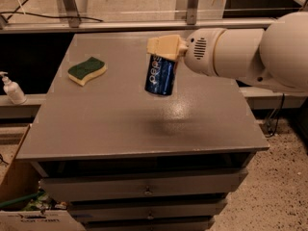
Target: Place pepsi can upright
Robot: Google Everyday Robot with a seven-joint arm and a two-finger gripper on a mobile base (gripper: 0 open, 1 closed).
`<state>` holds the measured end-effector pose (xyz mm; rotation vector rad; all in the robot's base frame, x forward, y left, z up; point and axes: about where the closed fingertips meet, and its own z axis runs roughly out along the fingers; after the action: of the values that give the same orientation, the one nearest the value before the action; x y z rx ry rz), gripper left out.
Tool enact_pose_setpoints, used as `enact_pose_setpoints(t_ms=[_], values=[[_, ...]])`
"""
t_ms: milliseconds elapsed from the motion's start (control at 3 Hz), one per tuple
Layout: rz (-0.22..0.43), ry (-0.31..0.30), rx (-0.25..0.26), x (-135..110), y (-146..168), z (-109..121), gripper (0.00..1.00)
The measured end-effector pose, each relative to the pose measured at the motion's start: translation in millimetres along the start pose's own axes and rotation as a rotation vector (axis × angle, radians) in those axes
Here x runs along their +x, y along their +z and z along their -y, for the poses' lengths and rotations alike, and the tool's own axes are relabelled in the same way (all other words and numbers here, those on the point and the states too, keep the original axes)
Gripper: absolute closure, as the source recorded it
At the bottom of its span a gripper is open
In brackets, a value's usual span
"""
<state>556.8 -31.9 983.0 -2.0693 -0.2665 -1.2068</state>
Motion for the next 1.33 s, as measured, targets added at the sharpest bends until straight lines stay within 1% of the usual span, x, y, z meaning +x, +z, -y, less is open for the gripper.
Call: enact_pose_setpoints(t_ms=[333,667,1000,1333], values=[[-0.041,-0.150,0.064,12.3,11.9,11.6,1.00],[-0.041,-0.186,0.068,11.9,13.4,14.6,1.00],[-0.035,-0.194,0.083,12.6,14.1,17.1,1.00],[0.000,-0.263,0.155,13.4,21.0,20.4,1.00]])
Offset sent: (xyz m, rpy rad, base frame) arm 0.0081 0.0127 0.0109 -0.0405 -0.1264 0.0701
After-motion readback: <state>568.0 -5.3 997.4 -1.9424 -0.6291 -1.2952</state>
